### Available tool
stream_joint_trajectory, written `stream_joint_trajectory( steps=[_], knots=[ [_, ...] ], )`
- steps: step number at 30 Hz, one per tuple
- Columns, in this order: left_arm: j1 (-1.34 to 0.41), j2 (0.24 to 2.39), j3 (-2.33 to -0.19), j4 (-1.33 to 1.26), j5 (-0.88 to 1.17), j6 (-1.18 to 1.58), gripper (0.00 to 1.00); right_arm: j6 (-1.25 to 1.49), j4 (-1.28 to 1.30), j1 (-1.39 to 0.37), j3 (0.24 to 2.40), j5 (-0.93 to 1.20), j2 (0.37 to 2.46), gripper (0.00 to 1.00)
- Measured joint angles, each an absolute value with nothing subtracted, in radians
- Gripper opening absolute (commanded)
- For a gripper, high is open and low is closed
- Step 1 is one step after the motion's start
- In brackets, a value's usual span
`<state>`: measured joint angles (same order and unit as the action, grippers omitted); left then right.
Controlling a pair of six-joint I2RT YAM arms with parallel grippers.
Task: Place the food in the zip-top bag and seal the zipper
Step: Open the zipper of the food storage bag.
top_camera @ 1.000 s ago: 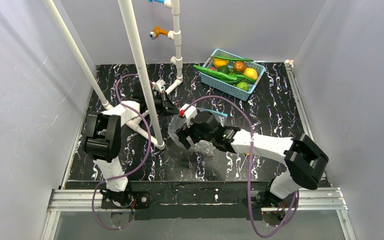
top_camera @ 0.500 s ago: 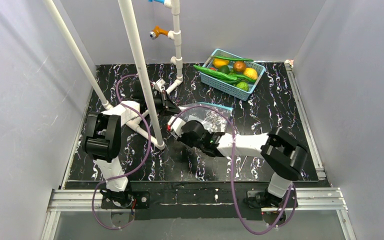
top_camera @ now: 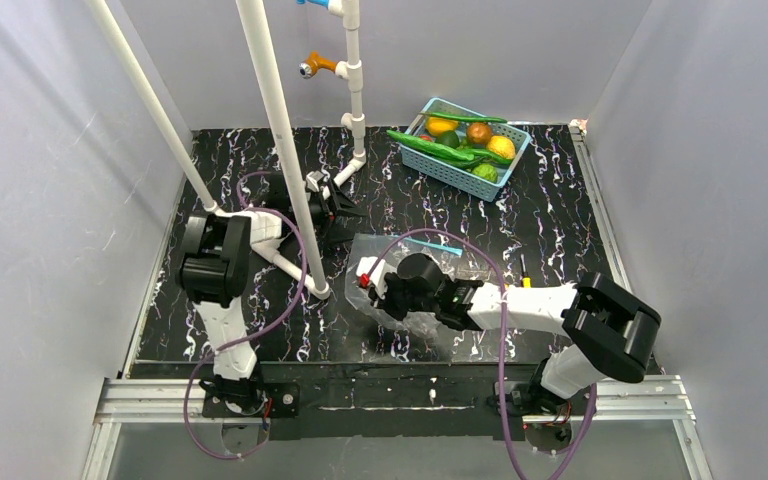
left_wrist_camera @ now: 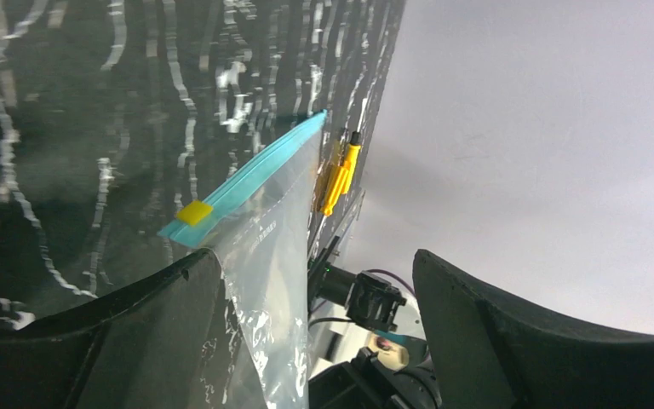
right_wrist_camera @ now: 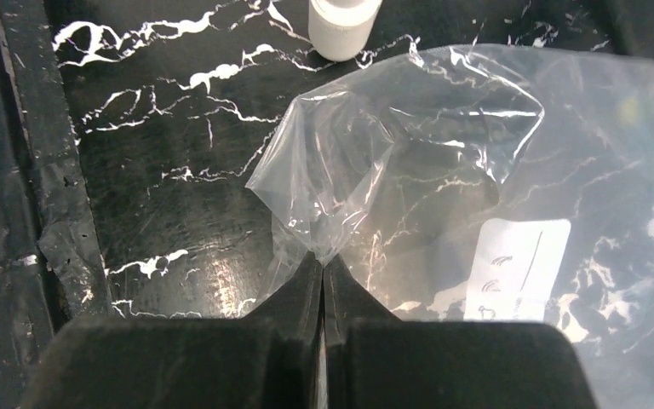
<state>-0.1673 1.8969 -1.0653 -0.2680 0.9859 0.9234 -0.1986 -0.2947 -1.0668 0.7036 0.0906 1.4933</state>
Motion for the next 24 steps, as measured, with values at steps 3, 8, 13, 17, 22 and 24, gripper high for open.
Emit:
stream_joint_trajectory(
  steps=[3,8,13,17,22,24],
  knots=[
    [-0.168,1.983,-1.084,-0.270,0.979,0.970,0.78,-0.206,-0.303,-1.066,0.702,0.118,1.489,0.01],
    [-0.186,2.014,-1.164,-0.090,0.935,0.859,0.79,-0.214,-0.304,-1.053,0.702,0.128,1.476,0.01],
    [-0.190,1.987,-1.196,0.081,0.897,0.711,0.98,-0.213,-0.318,-1.017,0.702,0.134,1.446,0.01],
    [-0.187,1.986,-1.244,0.204,0.862,0.626,0.98,-0.214,-0.322,-0.993,0.703,0.086,1.442,0.01],
    [-0.177,1.963,-1.250,0.213,0.868,0.607,0.96,-0.216,-0.305,-0.985,0.710,0.049,1.442,0.01],
    [-0.174,1.961,-1.234,0.159,0.916,0.651,0.96,-0.218,-0.295,-0.985,0.722,0.048,1.443,0.01]
  ],
)
